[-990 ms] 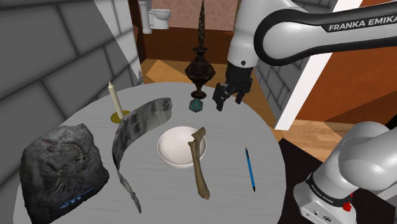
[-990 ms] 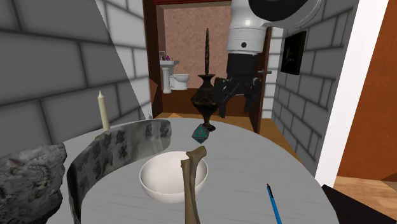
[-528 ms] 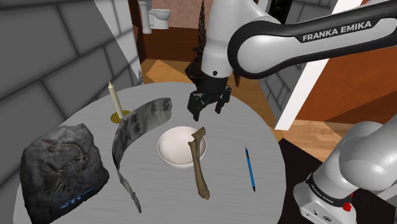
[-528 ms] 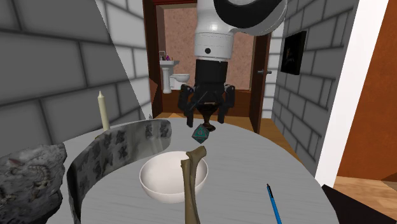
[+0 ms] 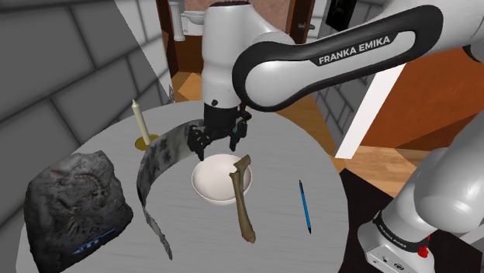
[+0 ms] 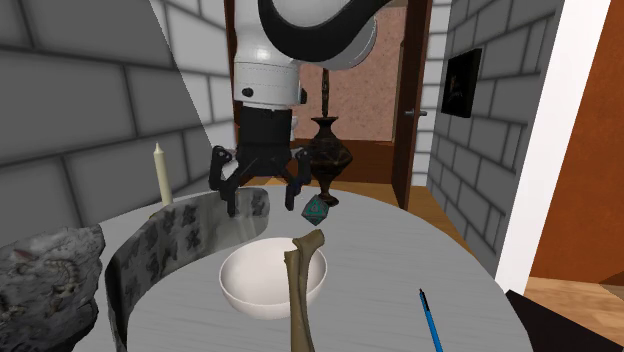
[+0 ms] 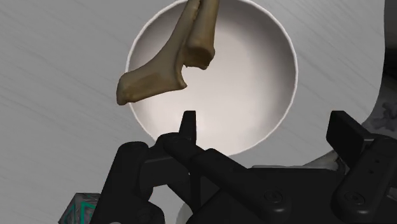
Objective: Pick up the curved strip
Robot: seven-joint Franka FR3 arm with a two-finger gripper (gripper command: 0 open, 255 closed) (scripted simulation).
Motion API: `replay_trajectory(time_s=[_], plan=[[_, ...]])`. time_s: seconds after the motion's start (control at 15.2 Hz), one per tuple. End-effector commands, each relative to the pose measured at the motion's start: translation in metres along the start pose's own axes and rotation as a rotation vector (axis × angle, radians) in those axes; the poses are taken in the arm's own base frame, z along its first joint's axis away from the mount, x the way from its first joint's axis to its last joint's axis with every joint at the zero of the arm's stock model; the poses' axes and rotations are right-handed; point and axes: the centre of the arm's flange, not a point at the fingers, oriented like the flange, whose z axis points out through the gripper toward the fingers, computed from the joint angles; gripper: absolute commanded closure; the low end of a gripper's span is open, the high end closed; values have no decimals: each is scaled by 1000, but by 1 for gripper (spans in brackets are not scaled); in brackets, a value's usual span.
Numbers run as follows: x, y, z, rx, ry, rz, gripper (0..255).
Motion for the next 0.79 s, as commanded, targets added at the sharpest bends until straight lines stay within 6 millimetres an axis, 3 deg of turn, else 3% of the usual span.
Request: replay_trajectory(time_s=[0.0, 0.73], plan=[[4, -26, 7, 6, 0, 9, 0], [28, -161, 40, 34, -1, 49, 0]])
